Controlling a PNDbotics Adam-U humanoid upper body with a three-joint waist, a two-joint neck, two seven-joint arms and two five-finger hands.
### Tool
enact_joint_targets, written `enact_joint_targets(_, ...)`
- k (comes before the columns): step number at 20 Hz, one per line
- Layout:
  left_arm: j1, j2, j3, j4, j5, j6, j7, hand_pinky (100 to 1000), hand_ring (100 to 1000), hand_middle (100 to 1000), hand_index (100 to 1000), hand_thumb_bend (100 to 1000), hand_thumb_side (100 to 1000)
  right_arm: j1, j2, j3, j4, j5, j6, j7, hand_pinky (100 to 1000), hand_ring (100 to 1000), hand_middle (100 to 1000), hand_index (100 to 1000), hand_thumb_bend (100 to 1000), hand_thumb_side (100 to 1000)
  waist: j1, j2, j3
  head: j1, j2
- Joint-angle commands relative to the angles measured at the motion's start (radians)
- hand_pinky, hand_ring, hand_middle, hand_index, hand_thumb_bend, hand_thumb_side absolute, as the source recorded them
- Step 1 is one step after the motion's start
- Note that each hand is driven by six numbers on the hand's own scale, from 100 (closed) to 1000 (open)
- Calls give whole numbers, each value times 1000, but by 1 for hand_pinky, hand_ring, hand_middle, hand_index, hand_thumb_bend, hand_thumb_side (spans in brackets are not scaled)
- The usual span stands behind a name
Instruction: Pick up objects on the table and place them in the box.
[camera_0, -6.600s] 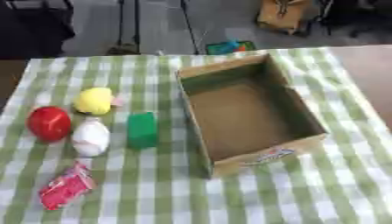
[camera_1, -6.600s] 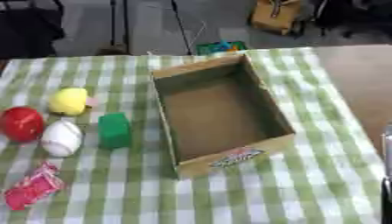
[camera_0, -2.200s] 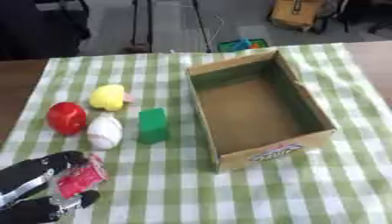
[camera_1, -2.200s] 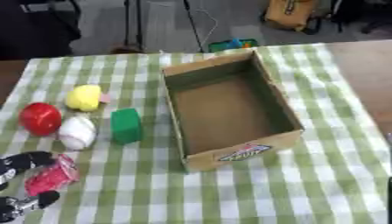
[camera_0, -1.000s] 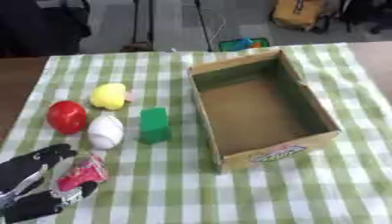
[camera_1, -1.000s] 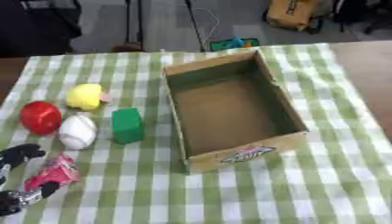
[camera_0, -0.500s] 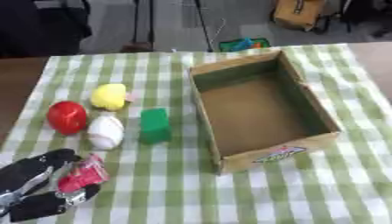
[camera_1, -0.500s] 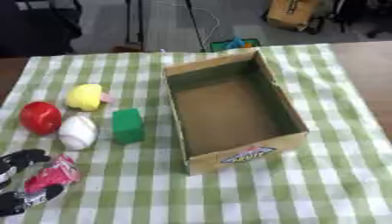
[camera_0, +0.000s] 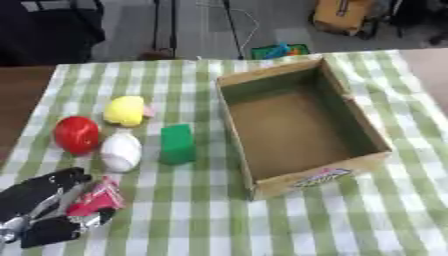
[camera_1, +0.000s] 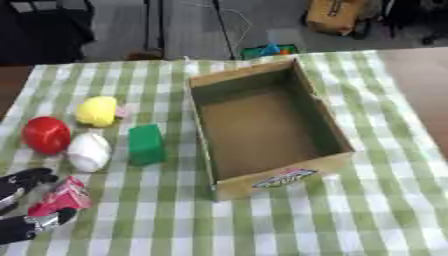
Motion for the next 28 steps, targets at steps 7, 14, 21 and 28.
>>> enact_joint_targets(7, -18, 9, -7, 14, -22, -25, -16, 1000, 1000, 1000, 1000, 702, 1000, -13, -10, 1, -23, -8, -9, -3, 560, 672, 596, 701, 100, 888, 2, -12, -4, 5, -13)
enact_joint_targets(14, -24, 9, -15, 29, -14, -38, -56, 1000, 1000, 1000, 1000, 686, 1000, -13, -10, 0, -23, -10, -9, -5, 561, 672, 596, 701, 100, 889, 3, -11, -8, 7, -14)
enact_joint_targets(21, -26, 11, -14, 29, -25, -30, -35, 1000, 1000, 886, 942, 611, 990, -12, -10, 0, -23, -11, -10, -6, 560, 672, 596, 702, 100, 889, 4, -12, -8, 8, -15)
enact_joint_targets(28, -27, 14, -13, 36, -65, -23, -14, 954, 796, 711, 863, 476, 931, -11, -10, 0, -23, -11, -8, -7, 561, 672, 595, 702, 100, 885, 6, -11, -9, 8, -17)
